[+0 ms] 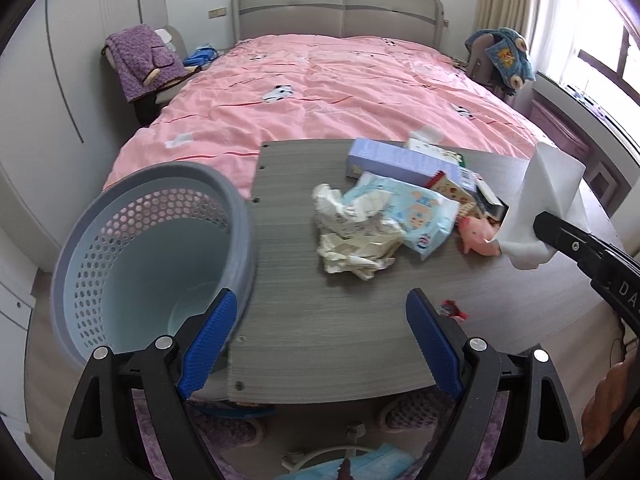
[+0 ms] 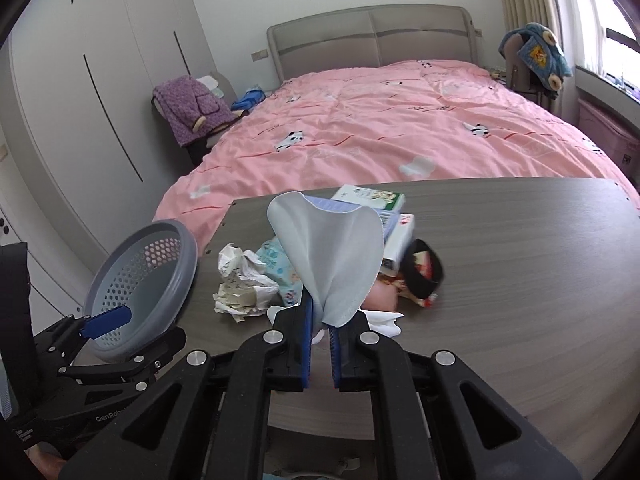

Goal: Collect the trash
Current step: 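Lift the white tissue with the right gripper while the left gripper grasps the red candy wrapper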

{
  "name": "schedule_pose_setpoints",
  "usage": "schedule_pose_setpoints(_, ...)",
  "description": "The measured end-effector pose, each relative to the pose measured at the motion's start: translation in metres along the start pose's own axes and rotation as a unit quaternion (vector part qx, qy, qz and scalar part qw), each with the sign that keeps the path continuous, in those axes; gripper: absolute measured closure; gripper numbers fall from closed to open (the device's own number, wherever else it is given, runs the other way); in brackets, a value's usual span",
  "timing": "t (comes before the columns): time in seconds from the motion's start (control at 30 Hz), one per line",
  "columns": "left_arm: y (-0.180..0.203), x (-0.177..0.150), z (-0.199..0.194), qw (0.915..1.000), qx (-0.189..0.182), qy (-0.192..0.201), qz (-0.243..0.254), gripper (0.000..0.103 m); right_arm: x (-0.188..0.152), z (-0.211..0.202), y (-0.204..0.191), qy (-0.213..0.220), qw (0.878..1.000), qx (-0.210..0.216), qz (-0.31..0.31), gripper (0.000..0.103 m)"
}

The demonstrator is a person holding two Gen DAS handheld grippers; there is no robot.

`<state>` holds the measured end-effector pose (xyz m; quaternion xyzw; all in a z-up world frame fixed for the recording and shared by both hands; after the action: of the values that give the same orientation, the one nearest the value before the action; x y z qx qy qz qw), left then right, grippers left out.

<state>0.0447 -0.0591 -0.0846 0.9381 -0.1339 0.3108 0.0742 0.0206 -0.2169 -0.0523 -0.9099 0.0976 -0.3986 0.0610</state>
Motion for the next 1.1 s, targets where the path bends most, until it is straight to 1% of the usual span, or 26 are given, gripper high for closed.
schedule_pose_setpoints(0.13, 0.024, -0.004, 0.005, 0.9996, -0.023, -0.011, 0.008, 0.02, -0.007, -0.016, 0.025, 0.009, 1.0, -0.02, 0.008, 0.095)
schedule_pose_setpoints(0.27, 0.051, -0.011, 0.014, 0.9988, -0.03, -0.023, 0.032, 0.02, -0.015, -0.025, 0.046, 0.013, 0.999, -0.03, 0.021, 0.095)
schedule_pose_setpoints(0.4, 0.068, -0.019, 0.027, 0.9974, -0.034, -0.044, 0.045, 0.02, -0.022, -0.027, 0.063, 0.011, 0.999, -0.033, 0.036, 0.095)
schedule_pose_setpoints(0.5, 0.076, -0.023, 0.038, 0.9966, -0.029, -0.055, 0.054, 0.02, -0.027, -0.027, 0.071, 0.01, 0.999, -0.03, 0.044, 0.095)
schedule_pose_setpoints(0.63, 0.081, -0.028, 0.054, 0.9953, -0.018, -0.072, 0.061, 0.02, -0.031, -0.025, 0.08, 0.01, 0.998, -0.025, 0.057, 0.095)
schedule_pose_setpoints(0.77, 0.083, -0.03, 0.066, 0.9945, -0.007, -0.081, 0.066, 0.02, -0.035, -0.02, 0.088, 0.004, 0.998, -0.021, 0.067, 0.095)
schedule_pose_setpoints(0.9, 0.087, -0.035, 0.071, 0.9938, -0.009, -0.088, 0.068, 0.021, -0.037, -0.017, 0.091, 0.0, 0.997, -0.018, 0.073, 0.095)
schedule_pose_setpoints(1.03, 0.085, -0.034, 0.072, 0.9945, -0.011, -0.084, 0.063, 0.021, -0.038, -0.012, 0.093, -0.004, 0.997, -0.017, 0.078, 0.095)
schedule_pose_setpoints(1.07, 0.085, -0.033, 0.073, 0.9945, -0.014, -0.083, 0.062, 0.025, -0.038, -0.011, 0.093, -0.006, 0.997, -0.016, 0.079, 0.095)
schedule_pose_setpoints(1.1, 0.086, -0.033, 0.071, 0.9946, -0.022, -0.081, 0.06, 0.031, -0.037, -0.011, 0.092, -0.007, 0.997, -0.015, 0.08, 0.095)
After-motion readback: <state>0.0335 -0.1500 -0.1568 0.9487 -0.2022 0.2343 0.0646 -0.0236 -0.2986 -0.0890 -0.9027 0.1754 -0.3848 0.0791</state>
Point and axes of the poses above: each gripper's, at about its wrist camera, not at the fingertips, and z roughly the way its jaws point, y to its right, x to its top, the point moved 8 cm from there along z, roughly the way its jaws point, and after that the axes turned 3 degrees about -x, right-handed, at the moved point
